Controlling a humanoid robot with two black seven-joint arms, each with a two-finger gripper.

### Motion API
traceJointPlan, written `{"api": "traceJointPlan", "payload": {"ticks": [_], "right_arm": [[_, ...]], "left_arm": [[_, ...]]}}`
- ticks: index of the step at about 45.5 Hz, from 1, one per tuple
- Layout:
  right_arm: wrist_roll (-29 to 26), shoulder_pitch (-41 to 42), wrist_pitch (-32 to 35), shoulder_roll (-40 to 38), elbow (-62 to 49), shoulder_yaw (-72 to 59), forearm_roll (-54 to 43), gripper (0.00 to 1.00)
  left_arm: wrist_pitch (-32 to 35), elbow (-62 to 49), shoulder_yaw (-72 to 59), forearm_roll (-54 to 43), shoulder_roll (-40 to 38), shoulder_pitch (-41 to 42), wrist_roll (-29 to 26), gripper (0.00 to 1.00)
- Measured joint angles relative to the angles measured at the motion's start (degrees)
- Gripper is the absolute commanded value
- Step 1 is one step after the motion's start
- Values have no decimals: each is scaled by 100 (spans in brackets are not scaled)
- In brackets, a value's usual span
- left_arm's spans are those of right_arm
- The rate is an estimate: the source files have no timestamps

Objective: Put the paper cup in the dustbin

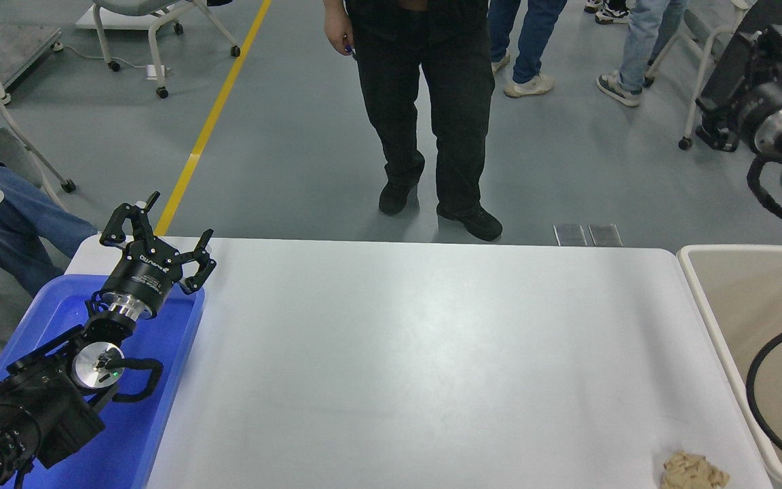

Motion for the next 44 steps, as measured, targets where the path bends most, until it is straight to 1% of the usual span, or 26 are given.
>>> {"api": "traceJointPlan", "payload": {"ticks": [8, 15, 32, 44], "right_arm": [[673, -422, -14, 119, 232, 126, 21, 99], [1046, -867, -27, 260, 337, 174, 29, 99], [1470, -1898, 10, 494, 469, 191, 37, 99], [1563, -2270, 20, 535, 663, 173, 37, 99]], "left_arm": [[0, 0, 0, 1, 0, 0, 0, 100], [0, 0, 0, 1, 0, 0, 0, 100], [0, -1, 0, 3, 0, 0, 0, 100], [0, 0, 0, 5, 0, 0, 0, 100]]}}
